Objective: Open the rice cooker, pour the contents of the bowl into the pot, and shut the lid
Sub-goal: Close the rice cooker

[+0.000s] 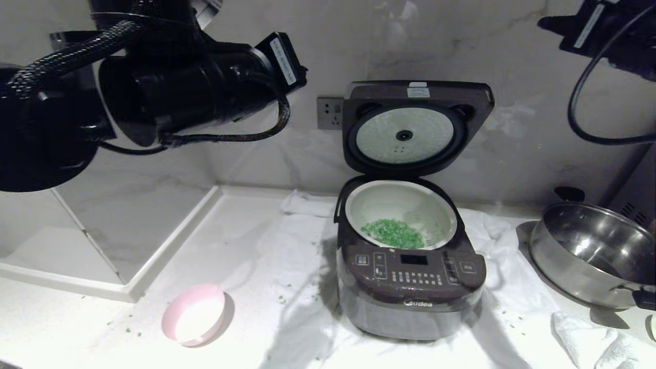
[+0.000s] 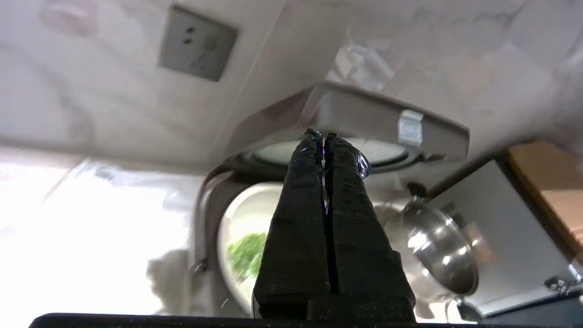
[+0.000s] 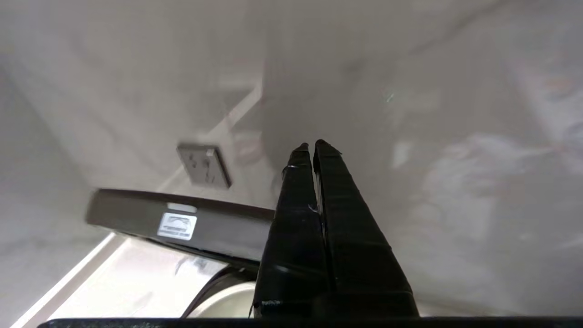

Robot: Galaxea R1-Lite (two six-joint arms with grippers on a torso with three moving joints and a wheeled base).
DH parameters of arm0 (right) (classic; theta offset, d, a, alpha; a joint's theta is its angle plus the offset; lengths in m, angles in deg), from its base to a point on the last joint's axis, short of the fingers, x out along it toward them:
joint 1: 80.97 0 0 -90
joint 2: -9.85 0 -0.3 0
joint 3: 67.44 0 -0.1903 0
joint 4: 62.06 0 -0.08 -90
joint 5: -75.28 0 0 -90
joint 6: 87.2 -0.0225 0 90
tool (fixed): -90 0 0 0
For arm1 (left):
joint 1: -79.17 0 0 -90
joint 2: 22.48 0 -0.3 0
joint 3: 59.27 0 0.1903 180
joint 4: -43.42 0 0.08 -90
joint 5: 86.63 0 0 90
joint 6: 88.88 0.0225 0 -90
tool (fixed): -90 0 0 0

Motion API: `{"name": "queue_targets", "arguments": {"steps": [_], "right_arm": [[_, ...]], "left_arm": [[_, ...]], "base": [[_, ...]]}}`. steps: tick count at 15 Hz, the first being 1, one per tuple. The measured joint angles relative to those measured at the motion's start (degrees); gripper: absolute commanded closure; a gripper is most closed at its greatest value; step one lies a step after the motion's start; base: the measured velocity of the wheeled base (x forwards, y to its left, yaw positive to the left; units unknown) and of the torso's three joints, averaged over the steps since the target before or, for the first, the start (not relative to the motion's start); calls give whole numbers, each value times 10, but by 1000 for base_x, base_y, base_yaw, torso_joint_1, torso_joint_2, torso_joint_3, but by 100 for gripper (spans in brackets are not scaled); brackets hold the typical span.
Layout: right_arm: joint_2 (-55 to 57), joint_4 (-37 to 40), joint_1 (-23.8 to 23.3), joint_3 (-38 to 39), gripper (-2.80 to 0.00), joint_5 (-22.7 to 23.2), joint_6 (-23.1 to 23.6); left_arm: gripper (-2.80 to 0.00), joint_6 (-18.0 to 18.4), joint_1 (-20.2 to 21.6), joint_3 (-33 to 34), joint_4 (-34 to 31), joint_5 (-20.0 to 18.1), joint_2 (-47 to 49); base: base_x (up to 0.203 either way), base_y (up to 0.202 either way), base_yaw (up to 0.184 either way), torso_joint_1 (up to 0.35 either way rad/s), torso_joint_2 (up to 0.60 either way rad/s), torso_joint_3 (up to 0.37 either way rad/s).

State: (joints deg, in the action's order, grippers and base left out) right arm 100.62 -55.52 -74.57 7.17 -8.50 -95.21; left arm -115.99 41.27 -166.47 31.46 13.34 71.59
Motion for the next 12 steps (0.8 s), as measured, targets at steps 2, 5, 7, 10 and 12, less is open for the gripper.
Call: {"name": "queue_targets", "arguments": {"steps": [2, 5, 7, 10, 12], "right_arm": [[48, 8, 21, -27, 0, 1, 0], [91, 9, 33, -60, 0, 0, 0], [109, 23, 34, -86, 0, -1, -1], [117, 56, 32, -93, 0, -2, -27], [108, 95, 34, -88, 0, 1, -37]], "left_arm": [[0, 2, 8, 44, 0, -2, -38], [0, 2, 11, 112, 0, -5, -93], [0, 1, 12, 148, 0, -5, -126], [0, 0, 13, 167, 0, -5, -148], [0, 0, 13, 169, 1, -4, -153]], "base": [[0, 0, 0, 0, 0, 0], [0, 0, 0, 0, 0, 0], [0, 0, 0, 0, 0, 0], [0, 0, 0, 0, 0, 0], [0, 0, 0, 0, 0, 0]]}}
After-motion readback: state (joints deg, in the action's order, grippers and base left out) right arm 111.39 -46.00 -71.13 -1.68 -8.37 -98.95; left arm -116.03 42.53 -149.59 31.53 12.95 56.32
